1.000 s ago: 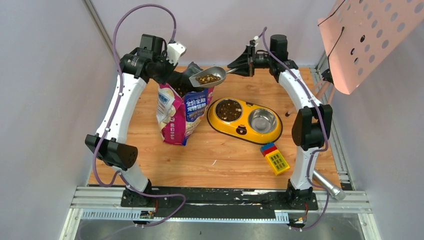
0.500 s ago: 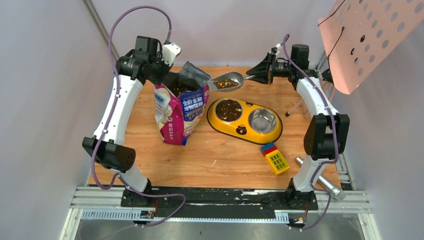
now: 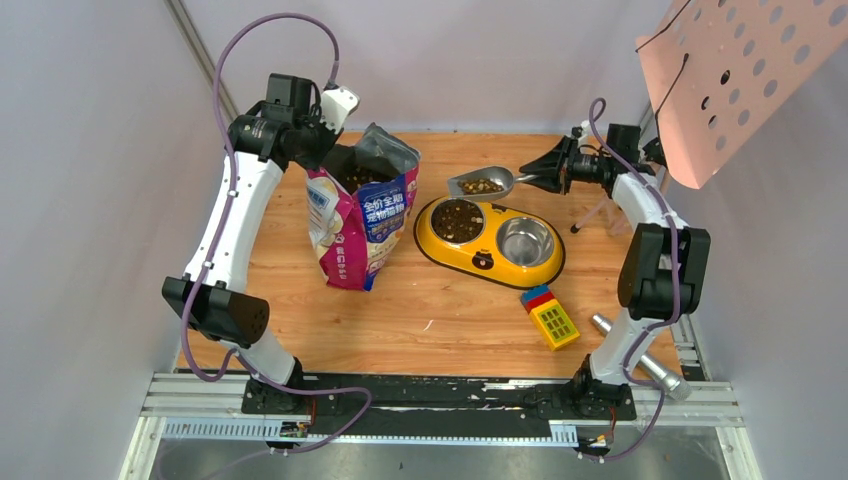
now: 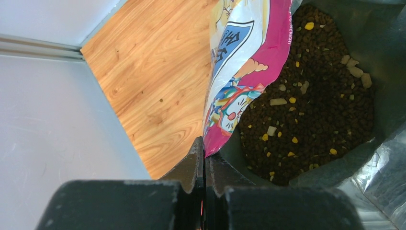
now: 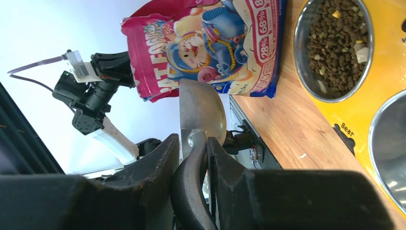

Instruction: Serve the pet food

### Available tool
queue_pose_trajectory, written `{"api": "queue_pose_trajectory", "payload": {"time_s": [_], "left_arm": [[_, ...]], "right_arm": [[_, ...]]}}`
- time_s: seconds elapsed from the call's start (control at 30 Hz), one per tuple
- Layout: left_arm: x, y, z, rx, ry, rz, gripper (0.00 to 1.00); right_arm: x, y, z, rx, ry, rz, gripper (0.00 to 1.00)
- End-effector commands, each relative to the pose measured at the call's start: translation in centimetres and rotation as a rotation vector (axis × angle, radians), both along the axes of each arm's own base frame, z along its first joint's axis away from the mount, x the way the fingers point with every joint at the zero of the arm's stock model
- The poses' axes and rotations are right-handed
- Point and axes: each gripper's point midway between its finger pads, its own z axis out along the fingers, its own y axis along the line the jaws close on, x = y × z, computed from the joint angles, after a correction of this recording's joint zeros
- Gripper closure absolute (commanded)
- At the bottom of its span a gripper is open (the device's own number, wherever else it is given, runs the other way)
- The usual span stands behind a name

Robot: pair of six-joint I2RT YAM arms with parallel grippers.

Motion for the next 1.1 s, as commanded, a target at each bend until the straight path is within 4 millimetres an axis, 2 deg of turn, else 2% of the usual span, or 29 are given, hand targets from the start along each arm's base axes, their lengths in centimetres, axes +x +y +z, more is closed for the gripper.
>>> {"api": "queue_pose_trajectory", "payload": {"time_s": [0.0,0.27,0.53,0.73,1.07], "left_arm": [[0.2,0.5,6.7,-0.031,-0.233,-0.012,1.00],[0.3,0.3,6.4,-0.036,-0.226,-0.021,1.00],[0.8,-0.3,6.1,-0.050,-0.218,-0.042,1.00],[1.4,-0.7,6.2,-0.058,-0.214,-0.052,1.00],[2.0,-1.1,6.0,-0.068,-0.201,-0.062,1.00]], "right_arm": [[-2.0,-0.4,1.6,-0.014,-0.122,0.024,1.00],[-4.5,-0.5,-1.0,-0.065,-0.099,-0.023,1.00],[-7.5,-1.2,-1.8,-0.105,-0.103,-0.095,1.00],[-9.1,-3.0,-2.1,-0.106,-0.105,-0.184,1.00],[-11.2,-8.0,-3.3,-0.143,-0.116,-0.390,1.00]]}}
